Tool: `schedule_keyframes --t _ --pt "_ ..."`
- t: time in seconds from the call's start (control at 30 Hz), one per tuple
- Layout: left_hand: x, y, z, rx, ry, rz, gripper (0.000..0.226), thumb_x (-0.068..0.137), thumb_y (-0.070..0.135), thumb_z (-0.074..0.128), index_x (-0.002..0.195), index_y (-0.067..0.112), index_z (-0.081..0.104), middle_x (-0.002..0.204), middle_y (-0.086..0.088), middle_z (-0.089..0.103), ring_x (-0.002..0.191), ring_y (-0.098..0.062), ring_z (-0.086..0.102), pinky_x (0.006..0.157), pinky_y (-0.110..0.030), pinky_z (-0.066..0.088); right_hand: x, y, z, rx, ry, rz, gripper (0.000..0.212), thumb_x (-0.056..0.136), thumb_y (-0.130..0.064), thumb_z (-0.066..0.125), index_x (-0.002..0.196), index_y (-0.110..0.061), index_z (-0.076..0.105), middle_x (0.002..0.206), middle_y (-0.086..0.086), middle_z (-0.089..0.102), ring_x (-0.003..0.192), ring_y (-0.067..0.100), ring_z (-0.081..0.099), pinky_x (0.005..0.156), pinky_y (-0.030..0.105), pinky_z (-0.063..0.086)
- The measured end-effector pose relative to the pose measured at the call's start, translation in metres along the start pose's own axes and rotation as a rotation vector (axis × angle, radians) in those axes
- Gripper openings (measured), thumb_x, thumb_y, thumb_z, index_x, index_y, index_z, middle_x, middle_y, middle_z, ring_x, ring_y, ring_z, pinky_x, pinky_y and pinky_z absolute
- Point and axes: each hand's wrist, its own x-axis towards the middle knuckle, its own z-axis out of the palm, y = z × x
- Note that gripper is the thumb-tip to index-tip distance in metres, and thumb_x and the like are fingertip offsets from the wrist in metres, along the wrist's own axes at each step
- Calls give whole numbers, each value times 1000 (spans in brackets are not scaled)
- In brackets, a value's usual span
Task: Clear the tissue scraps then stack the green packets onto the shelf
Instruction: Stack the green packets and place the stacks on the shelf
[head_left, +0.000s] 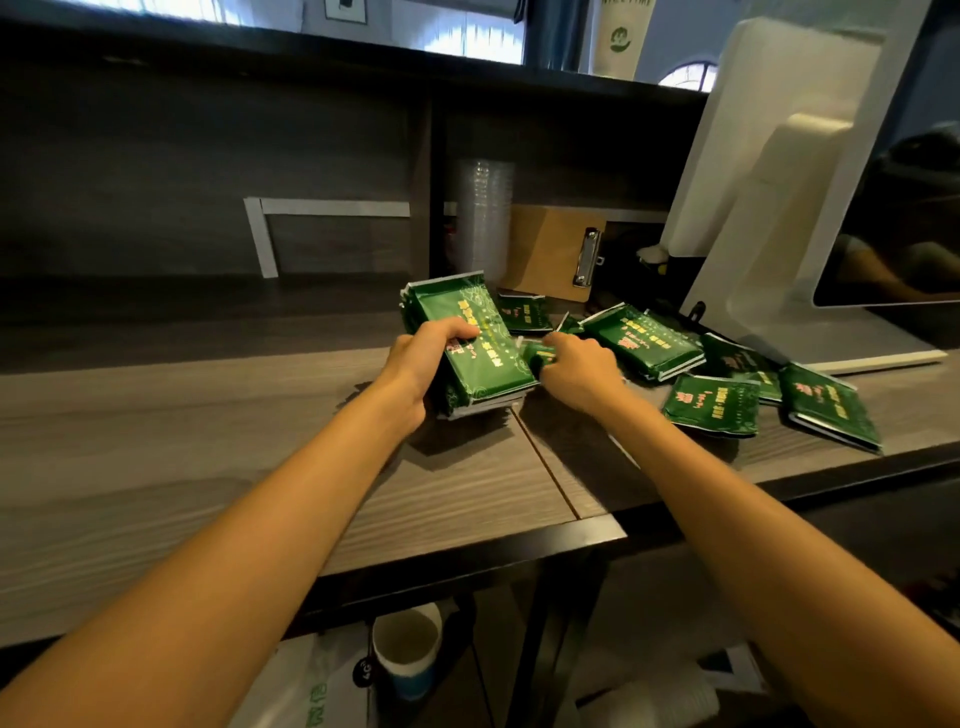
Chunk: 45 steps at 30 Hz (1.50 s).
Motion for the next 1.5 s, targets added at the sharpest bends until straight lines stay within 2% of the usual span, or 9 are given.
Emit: schedule_keyframes --t 0.23,0.47,0.63,0.77,0.93,1.0,1.1,1.33,1.5 --pt "5 13 -45 18 152 32 8 77 19 65 82 14 61 80 -5 66 71 -18 62 68 -29 50 4 -44 1 417 -194 -123 50 86 7 43 133 -6 49 136 14 51 128 29 45 96 33 42" --pt "9 2 -86 -112 157 9 21 76 21 66 96 13 65 92 -7 71 84 -23 68 78 -33 54 24 -56 14 320 -323 -45 64 88 -21 62 144 -18 31 149 9 33 135 29 34 111 42 30" --pt "8 4 -84 -113 154 33 12 77 19 67 87 15 63 89 -6 70 82 -21 67 75 -32 54 24 -46 20 331 -166 1 76 73 -40 77 136 -19 40 144 10 36 130 29 37 108 43 33" --pt "6 2 -83 -126 158 38 15 76 21 67 89 15 63 93 -7 71 84 -22 68 75 -32 54 17 -40 15 358 -102 8 65 81 -32 71 134 -10 38 132 12 46 118 26 47 87 31 40" --pt "3 2 -82 -96 147 44 24 79 24 66 100 12 63 91 -6 70 77 -18 66 61 -26 50 15 -42 3 999 -20 187 13 85 2 54 87 -8 46 81 3 44 70 14 44 59 25 38" --pt "3 3 -81 -92 145 29 30 80 26 65 107 12 61 89 -4 69 76 -16 65 57 -26 48 16 -40 3 1245 -50 149 23 80 5 50 67 -12 43 74 2 40 69 18 39 63 26 33" --pt "2 3 -81 -75 140 14 37 80 28 65 112 11 60 94 -6 69 79 -17 66 58 -26 48 13 -42 4 1452 -147 73 22 83 10 47 80 -9 56 87 9 54 80 21 53 71 29 43" --pt "3 -1 -77 25 85 61 33 84 40 61 104 15 66 95 -6 72 86 -19 68 78 -32 53 -6 -61 8 1270 -208 -152 33 85 6 58 114 -11 62 113 13 62 103 22 60 88 30 51" --pt "3 -1 -77 72 28 64 97 50 81 64 126 21 57 124 -4 62 113 -21 59 101 -43 43 -10 -77 16 943 88 -323 33 86 -9 65 118 -10 60 120 4 60 108 8 51 94 19 38"
